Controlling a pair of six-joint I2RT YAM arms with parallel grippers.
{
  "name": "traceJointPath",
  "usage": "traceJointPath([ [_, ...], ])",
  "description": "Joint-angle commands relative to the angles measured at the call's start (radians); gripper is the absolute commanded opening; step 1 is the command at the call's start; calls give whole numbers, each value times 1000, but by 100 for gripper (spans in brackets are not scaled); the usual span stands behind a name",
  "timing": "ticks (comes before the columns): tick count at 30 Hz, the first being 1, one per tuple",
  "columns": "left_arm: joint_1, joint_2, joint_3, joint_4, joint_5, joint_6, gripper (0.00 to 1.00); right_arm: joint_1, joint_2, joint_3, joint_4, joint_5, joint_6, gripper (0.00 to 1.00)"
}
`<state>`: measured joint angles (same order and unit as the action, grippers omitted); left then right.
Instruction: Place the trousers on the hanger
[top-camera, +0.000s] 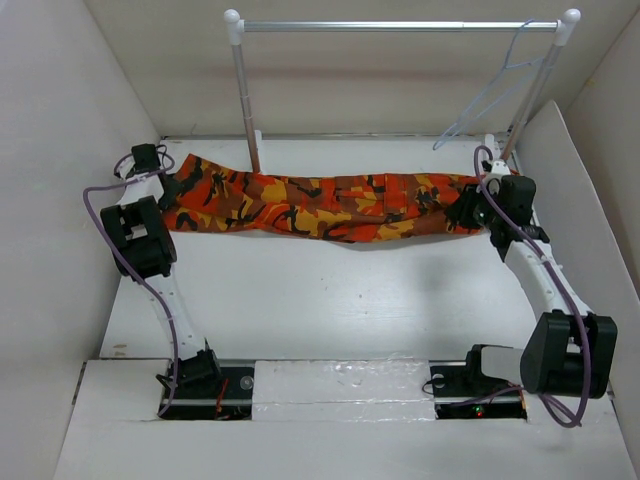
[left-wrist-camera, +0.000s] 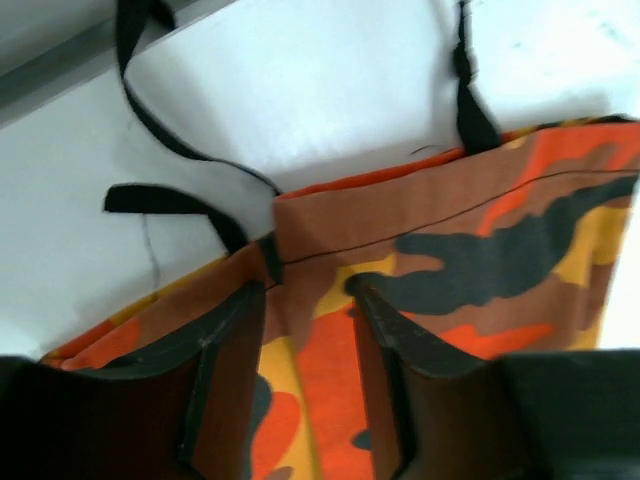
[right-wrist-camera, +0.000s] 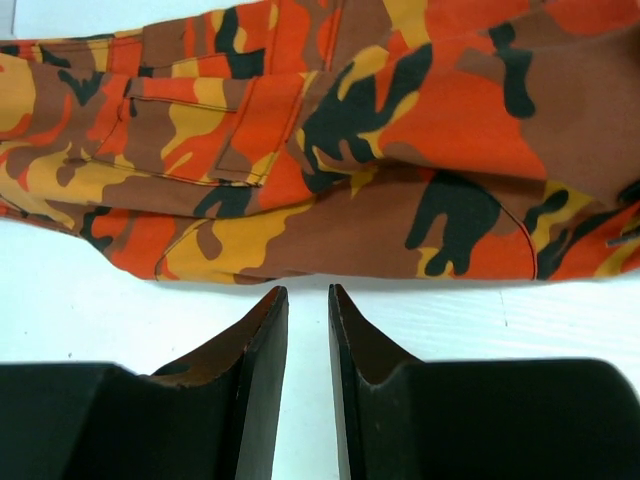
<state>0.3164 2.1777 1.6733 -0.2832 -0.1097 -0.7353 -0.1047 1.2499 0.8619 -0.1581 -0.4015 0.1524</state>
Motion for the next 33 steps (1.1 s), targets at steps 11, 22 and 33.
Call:
traceJointPath([
  [11,7,-27,-18,-4,-1,-18,37,42,22,71,20,4,-43,29],
  [22,7,-62,-23,12,4,7,0,74,36,108,14,-10,-54,29],
  [33,7,-154,-52,9,-21,59,0,74,2,101,2,-23,-68,30],
])
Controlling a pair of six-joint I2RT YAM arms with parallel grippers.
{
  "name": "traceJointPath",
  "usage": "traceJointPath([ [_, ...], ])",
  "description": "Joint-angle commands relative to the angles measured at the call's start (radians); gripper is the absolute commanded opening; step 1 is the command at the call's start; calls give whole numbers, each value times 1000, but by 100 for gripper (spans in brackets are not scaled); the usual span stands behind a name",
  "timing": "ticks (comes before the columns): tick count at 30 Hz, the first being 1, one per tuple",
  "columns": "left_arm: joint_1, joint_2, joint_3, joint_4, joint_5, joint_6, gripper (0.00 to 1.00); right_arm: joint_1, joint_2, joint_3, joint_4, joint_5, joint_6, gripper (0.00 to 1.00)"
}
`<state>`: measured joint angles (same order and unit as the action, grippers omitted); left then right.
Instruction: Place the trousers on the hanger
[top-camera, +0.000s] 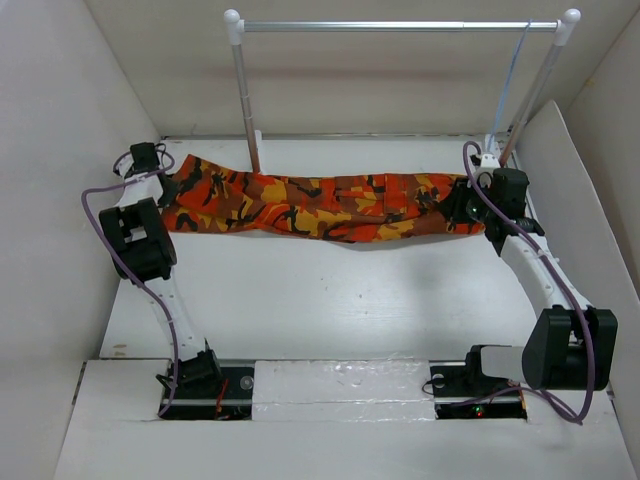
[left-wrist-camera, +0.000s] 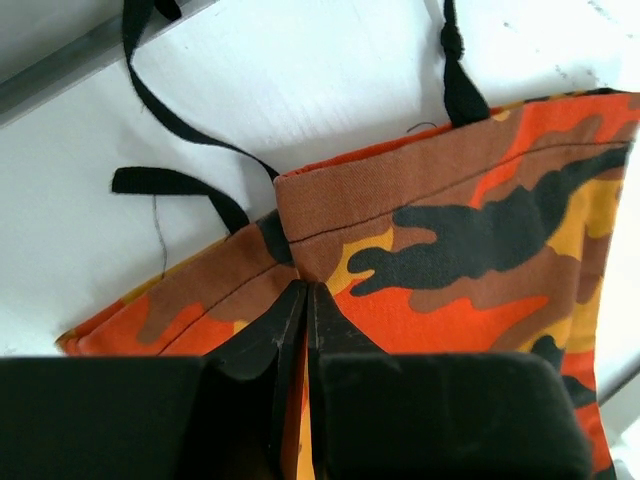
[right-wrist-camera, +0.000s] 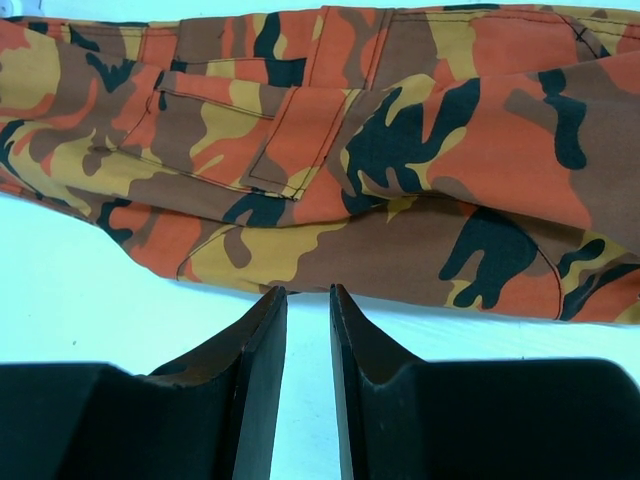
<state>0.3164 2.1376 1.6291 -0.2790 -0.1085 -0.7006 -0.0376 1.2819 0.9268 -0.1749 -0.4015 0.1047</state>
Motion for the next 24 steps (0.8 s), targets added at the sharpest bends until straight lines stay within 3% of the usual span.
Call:
traceJointPath([
  [1,7,-154,-18,11,-26,24,0,7,-32,37,15,-26,-23,30],
  [11,7,-304,-179,-19,-112,52,0,7,-18,35,25,-62,-43,30],
  [21,7,-211,-243,-84,-180,35,0,7,-13,38,28,-80,-36,30],
  [23,7,-182,-216,-120,-204,33,7,7,-15,40,25,-73,-39,31],
  [24,7,-170,-201,-146,-229,33,21,7,-16,41,19,-54,-40,33],
])
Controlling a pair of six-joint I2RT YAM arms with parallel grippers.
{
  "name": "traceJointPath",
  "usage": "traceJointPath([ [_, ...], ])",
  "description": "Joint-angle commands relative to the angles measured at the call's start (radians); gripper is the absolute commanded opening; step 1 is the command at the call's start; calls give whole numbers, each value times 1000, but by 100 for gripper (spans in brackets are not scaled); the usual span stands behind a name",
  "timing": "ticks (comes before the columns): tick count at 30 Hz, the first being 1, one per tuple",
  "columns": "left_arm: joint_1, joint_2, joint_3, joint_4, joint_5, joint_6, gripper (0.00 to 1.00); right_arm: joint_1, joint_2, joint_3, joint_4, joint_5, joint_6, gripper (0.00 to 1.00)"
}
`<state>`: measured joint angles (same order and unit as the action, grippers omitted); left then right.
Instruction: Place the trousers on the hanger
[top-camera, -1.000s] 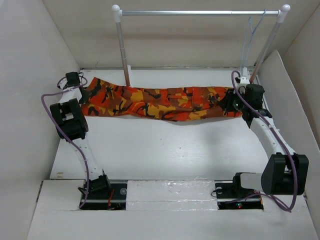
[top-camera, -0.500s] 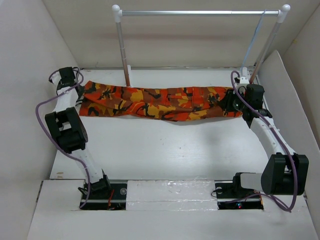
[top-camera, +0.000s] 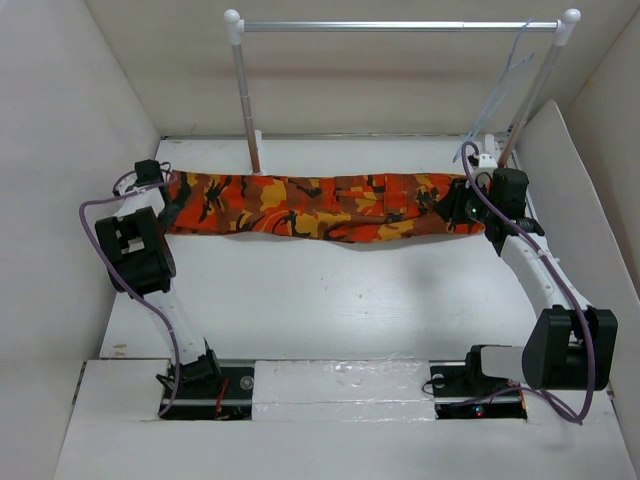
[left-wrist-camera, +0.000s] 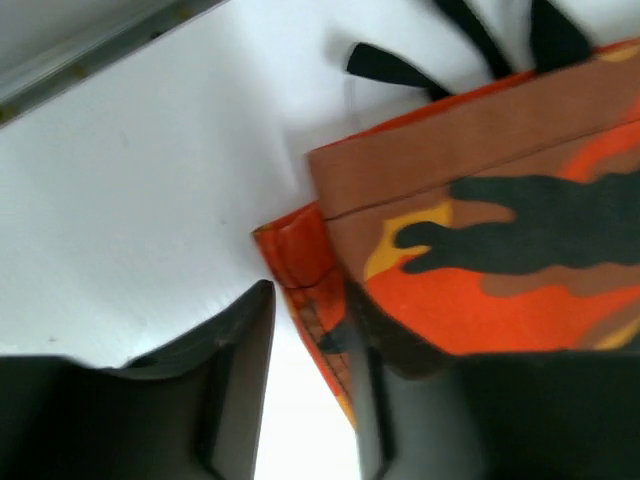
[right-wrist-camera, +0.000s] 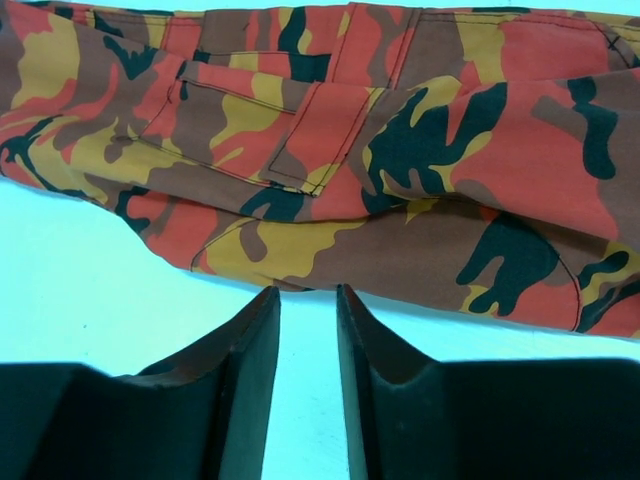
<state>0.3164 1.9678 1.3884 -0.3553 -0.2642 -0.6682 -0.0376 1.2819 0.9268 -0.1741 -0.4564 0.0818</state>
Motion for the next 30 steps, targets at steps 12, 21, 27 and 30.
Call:
traceJointPath([
  [12,7,-107,-167,45,22,-5,69,-117,-1,-80,27,20,47,61],
  [21,7,-29,-137,71,60,-31,61,-271,126,-172,200,91,188,67],
  [27,7,8,-112,102,75,-24,26,-374,278,-148,288,100,243,72],
  [30,7,32,-80,101,82,-19,0,-374,356,-105,294,125,274,67],
])
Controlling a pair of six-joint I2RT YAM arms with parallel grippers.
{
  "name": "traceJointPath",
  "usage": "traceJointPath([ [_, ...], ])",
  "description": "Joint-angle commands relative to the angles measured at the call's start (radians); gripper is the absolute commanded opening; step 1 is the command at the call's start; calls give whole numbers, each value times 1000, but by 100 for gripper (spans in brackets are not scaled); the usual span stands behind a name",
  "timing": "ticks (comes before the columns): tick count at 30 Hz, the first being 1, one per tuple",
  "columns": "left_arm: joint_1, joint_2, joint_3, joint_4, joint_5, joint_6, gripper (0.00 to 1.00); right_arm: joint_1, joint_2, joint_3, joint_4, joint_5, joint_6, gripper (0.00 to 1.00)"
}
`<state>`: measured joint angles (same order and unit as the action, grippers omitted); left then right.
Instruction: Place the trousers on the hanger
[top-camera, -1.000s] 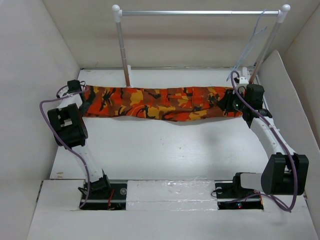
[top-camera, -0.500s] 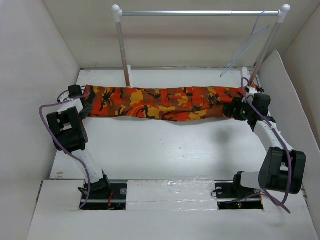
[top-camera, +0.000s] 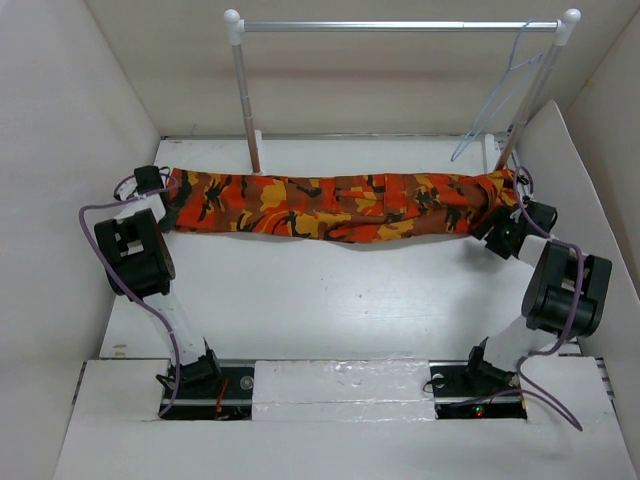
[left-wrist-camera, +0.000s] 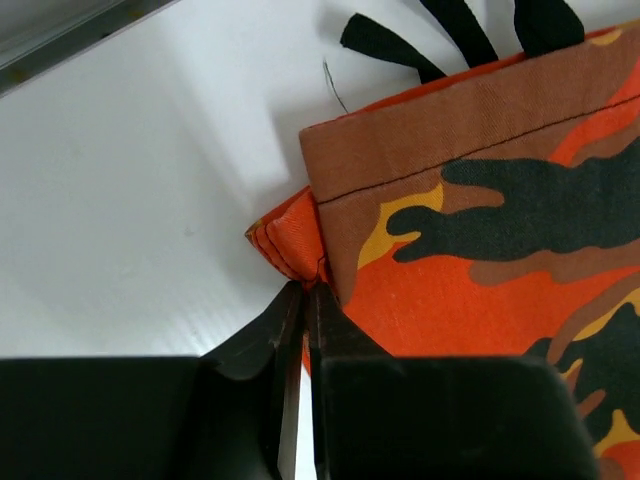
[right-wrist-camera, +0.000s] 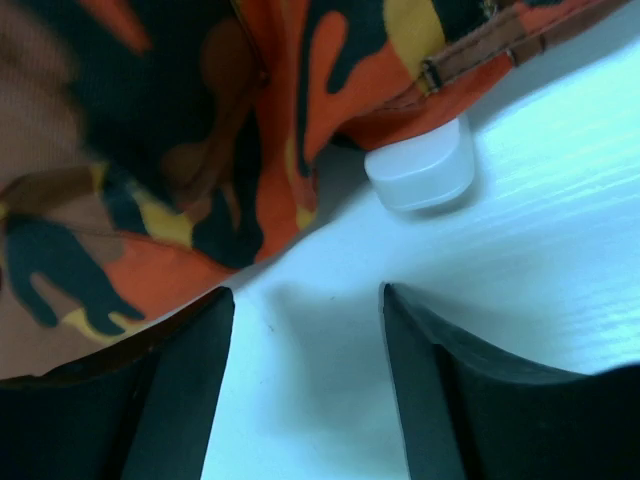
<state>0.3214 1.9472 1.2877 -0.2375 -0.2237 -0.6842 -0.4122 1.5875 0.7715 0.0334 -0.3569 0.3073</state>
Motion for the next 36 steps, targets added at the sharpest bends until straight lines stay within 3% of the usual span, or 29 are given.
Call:
traceJointPath([
  [1,2,58,28,-19,41,3,0,1,105,73,94,7,62,66],
  [5,2,68,67,-40,30,26,0,10,172,103,146,-2,139,56],
  [9,2,39,62,-52,-24,52,0,10,229,172,105,1,112,0],
  [13,2,-13,27,-80,-150,89,0,-36,119,128,36,27,49,0],
  [21,2,-155,-122,-233,-499,65,0,-132,-329,-81,-177,41,-57,0],
  [23,2,-191,-148,-270,-538,48,0,-132,-411,-101,-232,41,-85,0],
  [24,2,-262,-209,-292,-545,43,0,-157,-526,-153,-301,35,-102,0],
  [28,19,-352,-269,-310,-598,48,0,-243,-659,-213,-397,0,-157,0],
  [31,99,-439,-280,-307,-507,75,0,-243,-704,-237,-492,44,-200,0],
  [33,116,-476,-269,-306,-442,77,10,-254,-712,-242,-498,46,-217,14],
  [34,116,-481,-254,-321,-427,55,23,-254,-709,-188,-529,53,-241,23],
  [35,107,-500,-228,-327,-340,40,29,-254,-696,-152,-558,64,-247,38],
  [36,96,-514,-211,-321,-285,25,34,-231,-687,-117,-576,65,-247,47],
])
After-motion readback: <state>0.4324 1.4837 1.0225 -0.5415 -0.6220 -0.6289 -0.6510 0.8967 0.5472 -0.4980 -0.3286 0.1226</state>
